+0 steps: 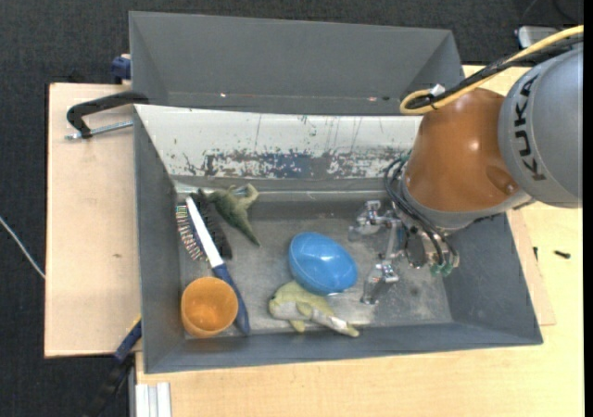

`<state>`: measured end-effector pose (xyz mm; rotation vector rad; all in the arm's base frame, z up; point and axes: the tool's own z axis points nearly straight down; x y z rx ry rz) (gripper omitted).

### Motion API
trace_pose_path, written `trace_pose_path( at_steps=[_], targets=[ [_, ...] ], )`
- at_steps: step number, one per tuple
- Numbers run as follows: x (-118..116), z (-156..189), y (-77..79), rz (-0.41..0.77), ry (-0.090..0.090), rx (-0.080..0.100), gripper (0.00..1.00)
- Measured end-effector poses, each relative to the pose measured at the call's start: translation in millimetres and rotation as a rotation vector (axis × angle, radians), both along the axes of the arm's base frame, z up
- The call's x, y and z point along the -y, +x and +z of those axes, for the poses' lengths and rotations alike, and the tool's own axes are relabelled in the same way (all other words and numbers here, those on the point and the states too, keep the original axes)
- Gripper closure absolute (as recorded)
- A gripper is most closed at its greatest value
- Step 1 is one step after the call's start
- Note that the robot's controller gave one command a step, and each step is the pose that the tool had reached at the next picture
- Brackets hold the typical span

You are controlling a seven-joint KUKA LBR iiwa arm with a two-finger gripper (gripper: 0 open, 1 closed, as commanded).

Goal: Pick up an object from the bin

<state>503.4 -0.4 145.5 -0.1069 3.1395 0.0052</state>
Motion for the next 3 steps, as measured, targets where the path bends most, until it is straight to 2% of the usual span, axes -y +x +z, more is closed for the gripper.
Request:
trace_pose_path(
  at_steps=[1,2,3],
  targets=[
    [-78,-71,6.2,-0.259,-0.001,0.001,0.00],
    [-79,-69,6.2,-0.256,0.002,0.000,1.00],
    [-65,85,9.8,-0.301,0.000,0.012,1.00]
  ],
)
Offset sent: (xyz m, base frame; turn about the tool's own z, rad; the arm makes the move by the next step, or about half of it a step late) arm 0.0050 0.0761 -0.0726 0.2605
